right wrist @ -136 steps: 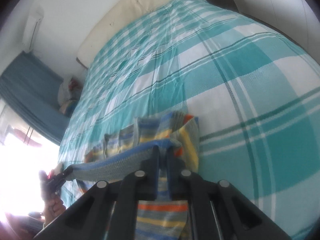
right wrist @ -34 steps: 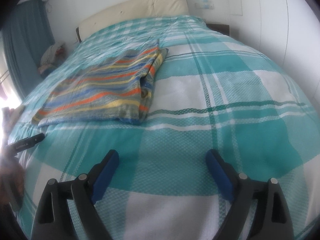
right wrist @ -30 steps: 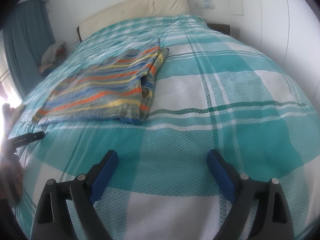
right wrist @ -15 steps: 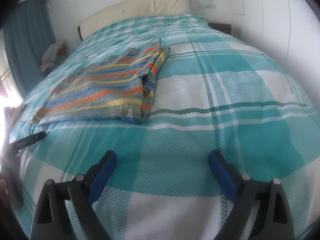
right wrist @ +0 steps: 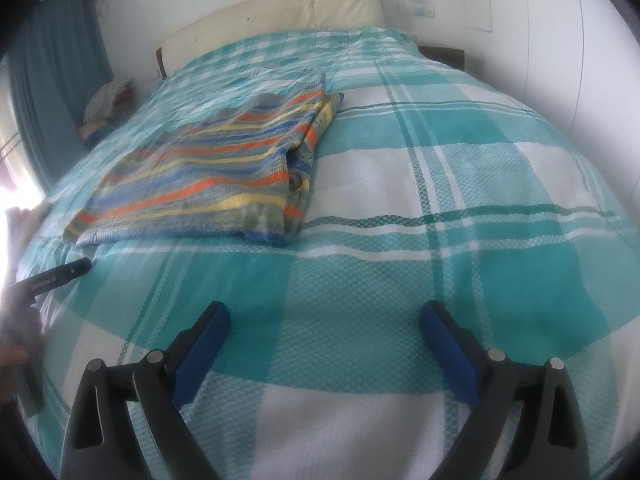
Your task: Fold small clothes
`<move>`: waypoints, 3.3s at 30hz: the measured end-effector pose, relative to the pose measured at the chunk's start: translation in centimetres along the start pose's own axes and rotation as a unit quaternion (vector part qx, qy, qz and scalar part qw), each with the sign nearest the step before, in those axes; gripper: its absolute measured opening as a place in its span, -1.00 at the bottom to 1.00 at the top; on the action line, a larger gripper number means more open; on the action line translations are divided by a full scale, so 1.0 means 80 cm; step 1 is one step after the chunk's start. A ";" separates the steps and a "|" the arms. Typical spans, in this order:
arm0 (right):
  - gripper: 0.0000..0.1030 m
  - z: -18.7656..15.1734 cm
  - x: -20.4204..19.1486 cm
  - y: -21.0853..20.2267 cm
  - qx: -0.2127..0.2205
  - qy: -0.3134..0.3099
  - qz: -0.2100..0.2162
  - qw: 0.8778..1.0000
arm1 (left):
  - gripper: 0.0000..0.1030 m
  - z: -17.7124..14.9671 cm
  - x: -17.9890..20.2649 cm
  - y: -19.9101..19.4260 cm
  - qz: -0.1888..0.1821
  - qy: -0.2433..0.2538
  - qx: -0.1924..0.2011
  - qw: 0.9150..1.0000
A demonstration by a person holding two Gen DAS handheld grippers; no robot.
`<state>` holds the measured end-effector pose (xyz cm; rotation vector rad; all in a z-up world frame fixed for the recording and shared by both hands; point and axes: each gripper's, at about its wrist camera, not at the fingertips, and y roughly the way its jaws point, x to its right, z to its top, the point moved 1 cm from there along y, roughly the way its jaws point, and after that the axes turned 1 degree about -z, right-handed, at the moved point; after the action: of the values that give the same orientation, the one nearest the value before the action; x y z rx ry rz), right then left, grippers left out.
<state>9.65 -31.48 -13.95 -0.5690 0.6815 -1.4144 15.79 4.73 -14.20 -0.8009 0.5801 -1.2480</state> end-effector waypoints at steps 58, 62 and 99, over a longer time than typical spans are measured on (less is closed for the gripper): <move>-0.85 0.322 -0.079 0.184 -0.110 0.039 0.225 0.967 | -0.93 0.044 0.098 -0.082 -0.260 0.152 0.097 0.949; -0.85 0.337 -0.190 0.191 -0.106 -0.008 0.246 0.963 | -0.94 0.046 -0.006 -0.063 -0.224 0.045 0.063 0.972; -0.05 0.267 -0.356 0.231 -0.110 -0.056 0.286 0.950 | 0.44 0.080 -0.103 -0.014 -0.214 -0.025 -0.021 0.976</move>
<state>37.08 -2.46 -9.98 -0.5603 0.8370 -0.7644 18.11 13.92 -9.76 -1.0249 0.4031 -1.6072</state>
